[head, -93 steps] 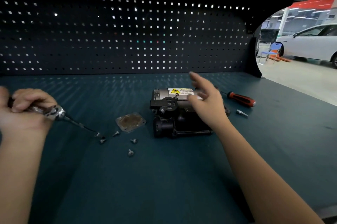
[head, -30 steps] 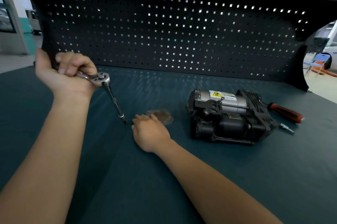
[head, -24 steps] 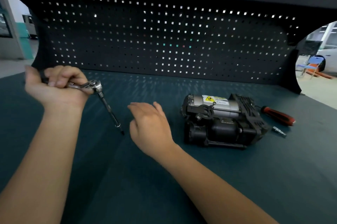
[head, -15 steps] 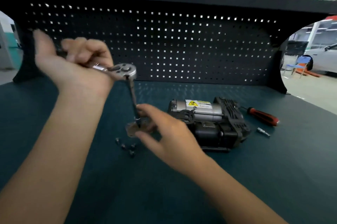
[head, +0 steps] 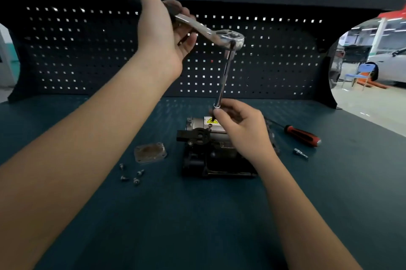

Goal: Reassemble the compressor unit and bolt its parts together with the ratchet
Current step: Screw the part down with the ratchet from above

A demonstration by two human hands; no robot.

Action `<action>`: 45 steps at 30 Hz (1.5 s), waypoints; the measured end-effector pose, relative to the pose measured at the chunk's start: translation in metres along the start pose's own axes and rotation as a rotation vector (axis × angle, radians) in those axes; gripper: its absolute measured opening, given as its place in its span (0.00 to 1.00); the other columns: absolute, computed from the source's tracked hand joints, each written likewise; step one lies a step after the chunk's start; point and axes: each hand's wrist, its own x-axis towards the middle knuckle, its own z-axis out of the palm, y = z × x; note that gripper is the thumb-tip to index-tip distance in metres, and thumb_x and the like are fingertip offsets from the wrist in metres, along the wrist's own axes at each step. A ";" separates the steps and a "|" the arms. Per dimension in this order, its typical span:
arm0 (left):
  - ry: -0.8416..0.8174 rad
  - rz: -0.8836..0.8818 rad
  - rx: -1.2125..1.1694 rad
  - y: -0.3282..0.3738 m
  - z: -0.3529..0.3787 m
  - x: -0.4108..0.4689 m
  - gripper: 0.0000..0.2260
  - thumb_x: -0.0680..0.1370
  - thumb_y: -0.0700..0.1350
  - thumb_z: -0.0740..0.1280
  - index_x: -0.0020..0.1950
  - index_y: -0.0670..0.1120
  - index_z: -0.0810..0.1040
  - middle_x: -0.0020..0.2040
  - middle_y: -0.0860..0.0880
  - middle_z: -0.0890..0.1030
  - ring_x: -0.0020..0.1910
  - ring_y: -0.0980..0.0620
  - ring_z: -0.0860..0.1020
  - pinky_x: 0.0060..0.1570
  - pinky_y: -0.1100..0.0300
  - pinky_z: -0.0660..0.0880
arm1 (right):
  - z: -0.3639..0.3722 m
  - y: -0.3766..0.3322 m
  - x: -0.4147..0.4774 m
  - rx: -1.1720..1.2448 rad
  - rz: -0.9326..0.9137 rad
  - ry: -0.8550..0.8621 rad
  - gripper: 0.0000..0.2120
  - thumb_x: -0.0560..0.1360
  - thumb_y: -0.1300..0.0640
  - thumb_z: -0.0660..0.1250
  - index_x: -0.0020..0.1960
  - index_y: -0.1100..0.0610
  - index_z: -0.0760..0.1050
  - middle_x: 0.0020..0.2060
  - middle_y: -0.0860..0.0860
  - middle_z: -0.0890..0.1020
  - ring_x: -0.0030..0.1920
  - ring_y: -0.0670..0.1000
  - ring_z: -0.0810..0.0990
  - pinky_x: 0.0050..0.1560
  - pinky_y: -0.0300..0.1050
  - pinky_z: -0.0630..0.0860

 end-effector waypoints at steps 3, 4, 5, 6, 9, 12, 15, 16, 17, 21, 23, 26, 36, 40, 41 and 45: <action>0.021 -0.033 0.200 -0.005 -0.004 0.006 0.22 0.80 0.60 0.51 0.38 0.47 0.75 0.35 0.51 0.77 0.26 0.57 0.70 0.26 0.68 0.64 | 0.004 0.007 -0.001 -0.058 -0.014 -0.043 0.13 0.76 0.61 0.65 0.61 0.56 0.77 0.41 0.38 0.81 0.46 0.39 0.80 0.49 0.28 0.73; 0.004 -0.076 0.179 -0.006 -0.005 0.008 0.22 0.80 0.60 0.50 0.41 0.47 0.74 0.34 0.51 0.77 0.23 0.57 0.68 0.24 0.69 0.63 | 0.004 0.009 -0.001 -0.073 -0.016 -0.046 0.13 0.76 0.61 0.65 0.61 0.58 0.77 0.42 0.37 0.80 0.46 0.36 0.79 0.49 0.25 0.71; -0.015 -0.126 0.146 -0.008 -0.008 0.009 0.22 0.81 0.60 0.50 0.43 0.46 0.73 0.31 0.52 0.78 0.21 0.58 0.67 0.23 0.69 0.61 | 0.004 0.013 -0.001 -0.088 -0.008 -0.042 0.13 0.77 0.61 0.64 0.61 0.59 0.77 0.44 0.39 0.81 0.48 0.36 0.79 0.49 0.24 0.71; -0.021 -0.178 0.105 -0.008 -0.009 0.009 0.21 0.81 0.60 0.50 0.43 0.46 0.73 0.30 0.52 0.79 0.20 0.59 0.67 0.21 0.69 0.61 | 0.002 0.016 -0.001 -0.089 0.008 -0.035 0.14 0.77 0.61 0.64 0.61 0.60 0.77 0.48 0.43 0.82 0.51 0.39 0.79 0.51 0.25 0.71; 0.001 -0.248 -0.001 -0.012 -0.016 0.010 0.21 0.81 0.59 0.51 0.43 0.45 0.72 0.29 0.51 0.81 0.19 0.60 0.68 0.19 0.69 0.64 | 0.000 0.023 0.001 -0.056 0.056 -0.017 0.14 0.77 0.60 0.64 0.63 0.60 0.75 0.53 0.51 0.82 0.55 0.44 0.79 0.54 0.27 0.72; 0.000 -0.243 -0.056 -0.012 -0.020 0.010 0.21 0.81 0.58 0.51 0.41 0.45 0.72 0.28 0.51 0.80 0.19 0.59 0.68 0.19 0.69 0.65 | 0.002 0.023 0.002 -0.017 0.063 -0.003 0.14 0.77 0.60 0.64 0.62 0.59 0.75 0.50 0.48 0.82 0.51 0.41 0.79 0.51 0.25 0.72; -0.025 -0.226 -0.087 -0.009 -0.020 0.011 0.21 0.81 0.59 0.52 0.41 0.45 0.72 0.28 0.51 0.80 0.19 0.59 0.68 0.20 0.68 0.65 | 0.003 0.023 0.004 0.037 0.072 0.013 0.14 0.77 0.61 0.64 0.62 0.59 0.76 0.49 0.47 0.82 0.51 0.41 0.80 0.53 0.29 0.74; -0.041 -0.217 -0.078 -0.008 -0.019 0.010 0.21 0.81 0.59 0.52 0.41 0.45 0.73 0.29 0.51 0.80 0.19 0.60 0.69 0.20 0.68 0.65 | 0.004 0.024 0.004 0.056 0.075 0.021 0.14 0.77 0.61 0.64 0.62 0.59 0.76 0.49 0.49 0.83 0.52 0.42 0.81 0.54 0.31 0.74; -0.061 -0.205 -0.058 -0.008 -0.018 0.009 0.21 0.81 0.59 0.52 0.41 0.45 0.73 0.29 0.52 0.80 0.20 0.60 0.69 0.20 0.68 0.65 | 0.004 0.024 0.004 0.067 0.074 0.032 0.14 0.77 0.62 0.64 0.62 0.60 0.76 0.50 0.50 0.83 0.52 0.44 0.81 0.55 0.33 0.75; -0.138 -0.165 0.034 -0.009 -0.010 0.005 0.23 0.81 0.60 0.50 0.40 0.46 0.73 0.28 0.53 0.79 0.20 0.60 0.68 0.21 0.68 0.66 | 0.007 0.025 0.002 0.086 0.073 0.051 0.12 0.77 0.64 0.64 0.60 0.61 0.77 0.46 0.46 0.83 0.50 0.43 0.81 0.54 0.34 0.76; -0.153 -0.152 0.061 -0.009 -0.007 0.003 0.22 0.81 0.60 0.50 0.40 0.45 0.73 0.27 0.52 0.79 0.21 0.60 0.69 0.22 0.68 0.66 | 0.008 0.024 0.001 0.075 0.065 0.041 0.12 0.77 0.65 0.63 0.59 0.60 0.77 0.44 0.43 0.82 0.49 0.42 0.81 0.52 0.32 0.75; -0.156 -0.142 0.075 -0.008 -0.006 0.002 0.22 0.80 0.60 0.51 0.40 0.45 0.73 0.27 0.52 0.79 0.21 0.59 0.69 0.22 0.68 0.67 | 0.008 0.024 0.002 0.075 0.060 0.032 0.12 0.77 0.65 0.63 0.59 0.60 0.77 0.43 0.42 0.82 0.49 0.42 0.82 0.51 0.31 0.75; -0.152 -0.146 0.053 -0.007 -0.012 0.002 0.23 0.81 0.60 0.51 0.39 0.45 0.73 0.27 0.52 0.79 0.21 0.60 0.69 0.21 0.68 0.67 | 0.010 0.021 0.000 0.041 0.023 0.009 0.13 0.77 0.64 0.63 0.60 0.60 0.76 0.46 0.46 0.82 0.52 0.43 0.81 0.55 0.33 0.75; -0.145 -0.170 0.027 -0.009 -0.014 0.002 0.23 0.80 0.60 0.51 0.39 0.45 0.73 0.27 0.52 0.78 0.20 0.60 0.69 0.21 0.68 0.66 | 0.008 0.020 0.000 0.024 0.031 0.011 0.13 0.77 0.63 0.63 0.61 0.60 0.76 0.48 0.48 0.82 0.53 0.45 0.81 0.54 0.32 0.75; -0.145 -0.181 0.020 -0.009 -0.014 0.003 0.23 0.80 0.60 0.52 0.39 0.45 0.73 0.27 0.52 0.78 0.20 0.60 0.68 0.20 0.68 0.66 | 0.008 0.020 0.000 0.017 0.040 0.007 0.12 0.77 0.63 0.63 0.60 0.60 0.76 0.48 0.48 0.82 0.54 0.46 0.81 0.54 0.33 0.75; -0.131 -0.210 0.014 -0.010 -0.014 0.006 0.22 0.80 0.60 0.52 0.38 0.45 0.72 0.26 0.53 0.77 0.20 0.60 0.67 0.20 0.68 0.65 | 0.008 0.018 -0.002 0.003 0.073 -0.031 0.11 0.77 0.62 0.63 0.59 0.57 0.77 0.47 0.47 0.82 0.54 0.45 0.80 0.55 0.51 0.78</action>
